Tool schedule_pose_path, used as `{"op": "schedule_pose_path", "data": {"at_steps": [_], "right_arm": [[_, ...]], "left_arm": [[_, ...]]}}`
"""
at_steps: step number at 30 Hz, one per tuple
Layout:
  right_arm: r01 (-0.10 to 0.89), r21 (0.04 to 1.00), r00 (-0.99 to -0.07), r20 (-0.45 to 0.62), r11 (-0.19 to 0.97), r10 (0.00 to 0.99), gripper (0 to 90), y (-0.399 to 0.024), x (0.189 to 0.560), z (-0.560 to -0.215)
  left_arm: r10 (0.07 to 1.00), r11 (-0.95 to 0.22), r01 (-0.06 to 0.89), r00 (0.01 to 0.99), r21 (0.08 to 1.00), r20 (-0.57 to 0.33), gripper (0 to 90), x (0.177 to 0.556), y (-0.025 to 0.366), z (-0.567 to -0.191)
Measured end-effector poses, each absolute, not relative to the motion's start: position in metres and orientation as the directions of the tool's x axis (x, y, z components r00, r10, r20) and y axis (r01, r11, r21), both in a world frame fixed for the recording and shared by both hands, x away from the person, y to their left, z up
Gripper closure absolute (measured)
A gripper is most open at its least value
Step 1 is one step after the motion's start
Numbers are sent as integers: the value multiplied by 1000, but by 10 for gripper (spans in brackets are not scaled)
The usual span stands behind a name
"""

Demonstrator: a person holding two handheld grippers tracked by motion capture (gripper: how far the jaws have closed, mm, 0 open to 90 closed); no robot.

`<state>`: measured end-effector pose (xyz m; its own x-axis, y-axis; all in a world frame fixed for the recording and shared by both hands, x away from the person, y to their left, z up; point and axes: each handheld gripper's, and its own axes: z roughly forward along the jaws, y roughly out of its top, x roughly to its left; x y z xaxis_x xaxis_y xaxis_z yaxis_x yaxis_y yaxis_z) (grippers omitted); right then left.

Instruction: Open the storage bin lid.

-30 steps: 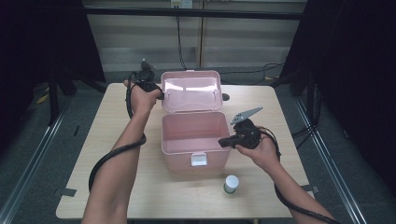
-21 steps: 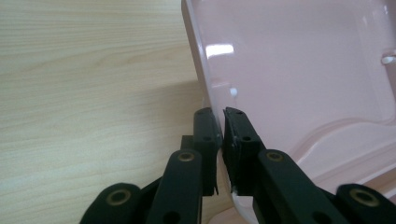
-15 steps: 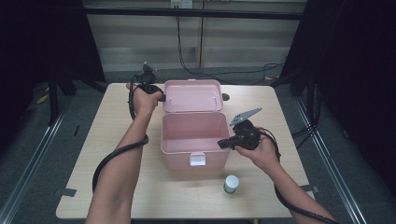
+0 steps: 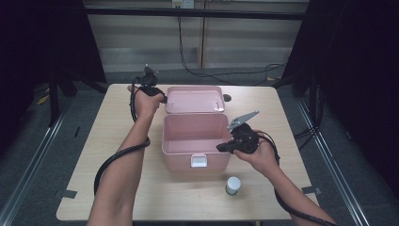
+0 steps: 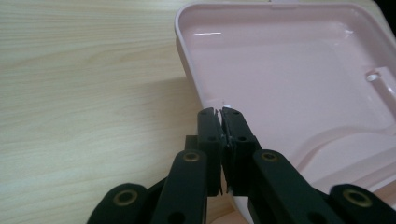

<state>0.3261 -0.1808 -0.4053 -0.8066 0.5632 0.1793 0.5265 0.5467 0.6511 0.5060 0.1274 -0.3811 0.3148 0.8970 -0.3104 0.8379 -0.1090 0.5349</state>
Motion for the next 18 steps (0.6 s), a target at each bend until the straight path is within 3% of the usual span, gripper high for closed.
{"op": "schedule_pose_path", "data": {"at_steps": [13, 18], "right_arm": [[522, 634, -811, 163, 570, 562, 900, -173, 322, -409], [523, 659, -803, 168, 541, 571, 900, -178, 322, -402]], "left_arm": [[894, -136, 827, 339, 546, -291, 805, 492, 131, -377], [889, -143, 827, 349, 544, -297, 719, 482, 139, -373]]}}
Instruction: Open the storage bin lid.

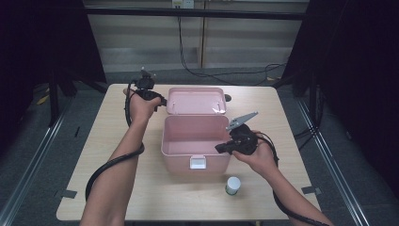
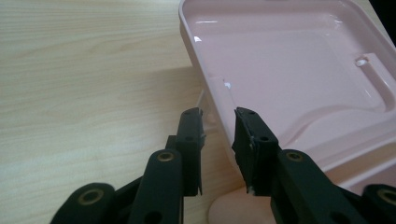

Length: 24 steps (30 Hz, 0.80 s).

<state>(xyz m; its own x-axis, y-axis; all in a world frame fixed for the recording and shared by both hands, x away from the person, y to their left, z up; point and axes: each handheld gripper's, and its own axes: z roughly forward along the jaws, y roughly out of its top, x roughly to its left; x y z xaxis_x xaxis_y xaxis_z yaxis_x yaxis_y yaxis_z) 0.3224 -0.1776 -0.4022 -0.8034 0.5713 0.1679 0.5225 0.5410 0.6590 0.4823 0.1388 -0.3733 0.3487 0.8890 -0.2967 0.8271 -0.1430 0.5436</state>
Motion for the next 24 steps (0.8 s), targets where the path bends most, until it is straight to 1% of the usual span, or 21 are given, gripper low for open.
{"op": "schedule_pose_path", "data": {"at_steps": [1, 3, 4, 5, 8, 13, 15, 19, 21, 23, 24], "right_arm": [[526, 661, -800, 170, 535, 576, 900, -179, 322, -400], [525, 664, -799, 171, 531, 577, 900, -180, 322, -395], [525, 666, -796, 164, 530, 583, 875, -182, 322, -392], [527, 664, -793, 161, 530, 587, 826, -183, 322, -390], [528, 664, -788, 152, 529, 596, 817, -185, 322, -384], [529, 670, -780, 142, 521, 609, 782, -190, 319, -374], [530, 664, -778, 132, 528, 614, 758, -191, 318, -371], [533, 668, -772, 131, 520, 622, 730, -195, 316, -366], [532, 668, -770, 125, 521, 626, 707, -198, 316, -364], [530, 666, -768, 115, 525, 630, 693, -201, 314, -361], [534, 666, -764, 116, 521, 635, 671, -203, 314, -360]], "left_arm": [[888, -145, 826, 352, 545, -297, 719, 480, 141, -372], [886, -147, 821, 357, 552, -295, 691, 475, 144, -371], [886, -142, 820, 355, 554, -298, 679, 473, 145, -370], [885, -151, 819, 362, 553, -294, 666, 470, 146, -369], [883, -146, 816, 362, 560, -298, 636, 463, 151, -366], [879, -151, 809, 372, 568, -297, 609, 452, 159, -363], [879, -151, 802, 376, 578, -294, 575, 448, 163, -363], [874, -166, 791, 394, 589, -283, 538, 439, 170, -364], [875, -162, 783, 395, 600, -280, 503, 436, 172, -366], [869, -182, 769, 418, 613, -266, 469, 431, 177, -369], [867, -190, 764, 425, 617, -259, 451, 429, 179, -371]]}}
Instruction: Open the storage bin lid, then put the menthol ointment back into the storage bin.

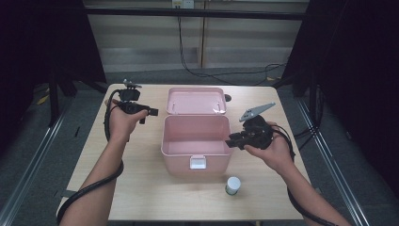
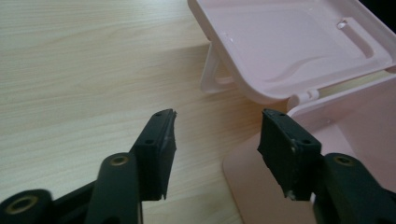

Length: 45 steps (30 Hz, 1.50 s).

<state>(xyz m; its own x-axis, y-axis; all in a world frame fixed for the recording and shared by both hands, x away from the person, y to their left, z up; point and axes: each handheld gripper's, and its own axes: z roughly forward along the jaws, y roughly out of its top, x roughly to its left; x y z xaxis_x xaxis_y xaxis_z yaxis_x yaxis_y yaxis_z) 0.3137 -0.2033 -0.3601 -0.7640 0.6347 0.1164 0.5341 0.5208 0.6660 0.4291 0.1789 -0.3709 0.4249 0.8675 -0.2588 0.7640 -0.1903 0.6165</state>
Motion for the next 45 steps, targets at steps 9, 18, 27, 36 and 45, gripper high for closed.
{"op": "schedule_pose_path", "data": {"at_steps": [9, 18, 27, 36, 45], "right_arm": [[553, 662, -747, 124, 506, 653, 543, -218, 309, -359], [569, 646, -740, 133, 508, 659, 437, -227, 304, -368], [582, 609, -744, 130, 539, 656, 366, -232, 299, -374], [594, 584, -746, 141, 554, 651, 341, -235, 296, -380], [609, 554, -744, 152, 567, 651, 317, -237, 294, -386]], "left_arm": [[853, -206, 757, 450, 621, -265, 367, 415, 199, -388], [853, -208, 752, 453, 625, -261, 311, 398, 214, -413], [845, -227, 756, 466, 613, -262, 280, 379, 215, -446], [847, -246, 754, 473, 609, -244, 275, 369, 214, -475], [860, -251, 746, 465, 617, -211, 246, 363, 217, -491]]}}
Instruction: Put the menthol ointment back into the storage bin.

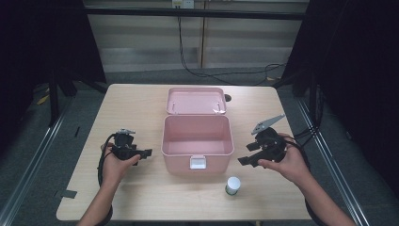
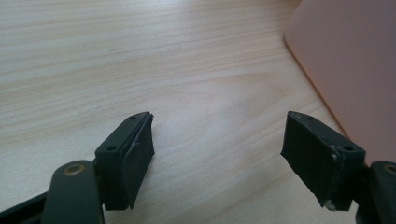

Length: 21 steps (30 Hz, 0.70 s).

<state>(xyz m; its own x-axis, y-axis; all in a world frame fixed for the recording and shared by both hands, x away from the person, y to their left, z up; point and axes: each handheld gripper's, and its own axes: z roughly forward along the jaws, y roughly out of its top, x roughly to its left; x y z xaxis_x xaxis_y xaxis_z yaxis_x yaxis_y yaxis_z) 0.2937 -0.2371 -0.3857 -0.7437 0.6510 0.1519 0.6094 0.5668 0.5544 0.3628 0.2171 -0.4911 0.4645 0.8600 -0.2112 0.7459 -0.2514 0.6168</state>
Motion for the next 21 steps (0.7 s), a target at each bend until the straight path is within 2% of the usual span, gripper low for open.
{"op": "schedule_pose_path", "data": {"at_steps": [6, 13, 17, 21], "right_arm": [[610, 543, -749, 159, 577, 643, 316, -235, 290, -391], [603, 507, -765, 148, 616, 627, 313, -230, 284, -398], [599, 500, -771, 147, 626, 620, 314, -227, 282, -401], [597, 494, -774, 150, 632, 615, 314, -224, 280, -403]], "left_arm": [[853, -273, 715, 489, 644, -182, 229, 359, 216, -496], [838, -306, 651, 530, 695, -128, 152, 352, 212, -504], [830, -328, 627, 548, 707, -100, 151, 350, 213, -505], [822, -356, 612, 564, 706, -75, 107, 348, 210, -507]]}}
